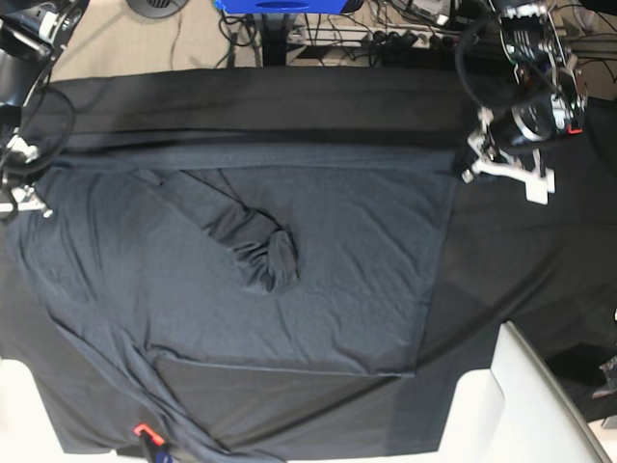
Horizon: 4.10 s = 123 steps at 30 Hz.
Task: Fold the T-shirt properly
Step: 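Hold the shirt edge with both grippers and adjust the grip, then release the right gripper and move it over the shirt center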
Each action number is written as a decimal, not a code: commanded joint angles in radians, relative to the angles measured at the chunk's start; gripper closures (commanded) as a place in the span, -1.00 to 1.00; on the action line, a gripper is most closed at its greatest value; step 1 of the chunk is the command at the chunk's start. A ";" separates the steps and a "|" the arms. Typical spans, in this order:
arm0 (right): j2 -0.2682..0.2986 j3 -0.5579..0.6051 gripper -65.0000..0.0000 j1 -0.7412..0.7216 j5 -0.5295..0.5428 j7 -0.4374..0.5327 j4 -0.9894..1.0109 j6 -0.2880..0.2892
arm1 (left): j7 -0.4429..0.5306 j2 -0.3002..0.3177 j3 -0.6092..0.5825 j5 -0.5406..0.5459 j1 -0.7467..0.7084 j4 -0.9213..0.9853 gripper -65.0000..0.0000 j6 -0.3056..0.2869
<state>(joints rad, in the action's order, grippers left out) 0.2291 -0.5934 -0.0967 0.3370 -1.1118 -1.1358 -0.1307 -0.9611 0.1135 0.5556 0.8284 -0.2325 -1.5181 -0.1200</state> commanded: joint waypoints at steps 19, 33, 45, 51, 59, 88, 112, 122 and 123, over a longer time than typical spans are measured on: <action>0.022 0.068 1.00 -0.036 0.000 0.046 -0.011 -0.001 | 0.011 0.012 0.007 -0.024 0.061 0.070 1.00 -0.004; 0.019 0.063 0.94 -0.036 0.003 0.049 -0.011 0.001 | 0.015 0.008 0.005 -0.039 0.083 0.072 1.00 -0.004; -0.004 -0.036 0.33 -0.048 0.004 0.126 -0.013 0.171 | 0.063 0.005 0.013 -0.034 0.161 0.123 0.13 -0.004; -0.007 -0.038 0.33 -0.045 0.004 0.193 -0.013 0.254 | 0.087 0.007 0.010 -0.033 0.216 0.162 0.05 -0.005; -0.007 -0.176 0.33 -0.065 0.004 0.210 -0.014 0.254 | 0.087 0.008 0.013 -0.031 0.261 0.153 0.05 -0.005; -0.257 0.428 0.96 0.372 0.000 0.089 -0.651 0.725 | 0.100 0.035 0.238 -0.419 -0.258 -0.106 1.00 -0.578; -0.135 1.398 0.20 0.119 0.000 0.221 -0.557 -0.025 | 0.468 -0.031 0.125 -0.659 -0.324 0.080 1.00 -0.578; -0.195 1.453 0.01 0.005 0.000 0.241 -0.329 -0.027 | 0.468 -0.031 0.125 -0.659 -0.319 0.107 1.00 -0.578; -0.196 1.453 0.01 0.004 0.000 0.259 -0.327 -0.027 | 0.468 -0.031 0.125 -0.659 -0.319 0.115 1.00 -0.578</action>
<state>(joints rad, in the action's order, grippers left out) 0.0456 0.8612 -0.0822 0.3328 -0.8658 -1.4464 -0.1612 -0.5076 0.0727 0.6765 0.1581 -0.5438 -1.3911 -0.6895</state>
